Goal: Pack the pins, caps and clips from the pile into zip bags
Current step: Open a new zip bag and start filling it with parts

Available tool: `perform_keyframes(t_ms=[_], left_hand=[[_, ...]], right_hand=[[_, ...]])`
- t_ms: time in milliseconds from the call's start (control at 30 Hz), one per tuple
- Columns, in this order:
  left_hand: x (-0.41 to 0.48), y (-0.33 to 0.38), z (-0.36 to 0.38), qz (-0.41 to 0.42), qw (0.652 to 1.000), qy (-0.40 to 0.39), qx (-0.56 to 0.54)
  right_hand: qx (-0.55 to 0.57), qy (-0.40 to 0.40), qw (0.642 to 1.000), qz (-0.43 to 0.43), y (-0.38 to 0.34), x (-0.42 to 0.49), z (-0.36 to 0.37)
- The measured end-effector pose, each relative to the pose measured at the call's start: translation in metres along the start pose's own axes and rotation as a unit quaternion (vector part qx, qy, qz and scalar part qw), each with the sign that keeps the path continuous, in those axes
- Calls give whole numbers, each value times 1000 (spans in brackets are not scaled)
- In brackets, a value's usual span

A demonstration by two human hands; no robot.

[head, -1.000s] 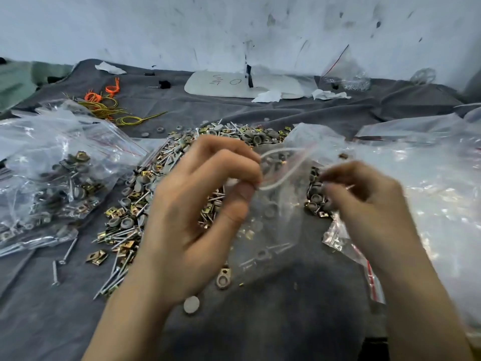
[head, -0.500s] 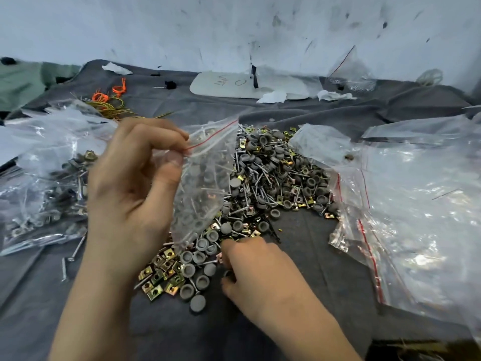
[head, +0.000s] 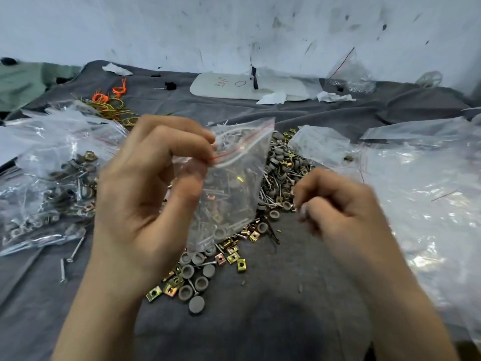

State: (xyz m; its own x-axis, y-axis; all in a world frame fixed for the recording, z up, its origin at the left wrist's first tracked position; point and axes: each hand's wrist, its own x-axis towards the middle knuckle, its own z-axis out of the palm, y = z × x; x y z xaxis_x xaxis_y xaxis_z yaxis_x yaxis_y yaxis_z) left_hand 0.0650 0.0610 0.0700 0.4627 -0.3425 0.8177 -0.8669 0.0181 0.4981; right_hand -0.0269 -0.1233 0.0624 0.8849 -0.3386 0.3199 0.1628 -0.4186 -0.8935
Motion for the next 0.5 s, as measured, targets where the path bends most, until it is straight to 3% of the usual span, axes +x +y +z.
perform_keyframes(t_ms=[100,200,500], left_hand=[[-1,15,16,1,998,-49,-31],[-3,24,37,-11,992,-120,-35],[-5,23,48,-31,984,-170,-46]], right_hand=[[65,94,990,-79,-14,-8,-16],[74,135,979,-133,-24,-15,-24],[-209,88,964,-139,-24,-13,-20]])
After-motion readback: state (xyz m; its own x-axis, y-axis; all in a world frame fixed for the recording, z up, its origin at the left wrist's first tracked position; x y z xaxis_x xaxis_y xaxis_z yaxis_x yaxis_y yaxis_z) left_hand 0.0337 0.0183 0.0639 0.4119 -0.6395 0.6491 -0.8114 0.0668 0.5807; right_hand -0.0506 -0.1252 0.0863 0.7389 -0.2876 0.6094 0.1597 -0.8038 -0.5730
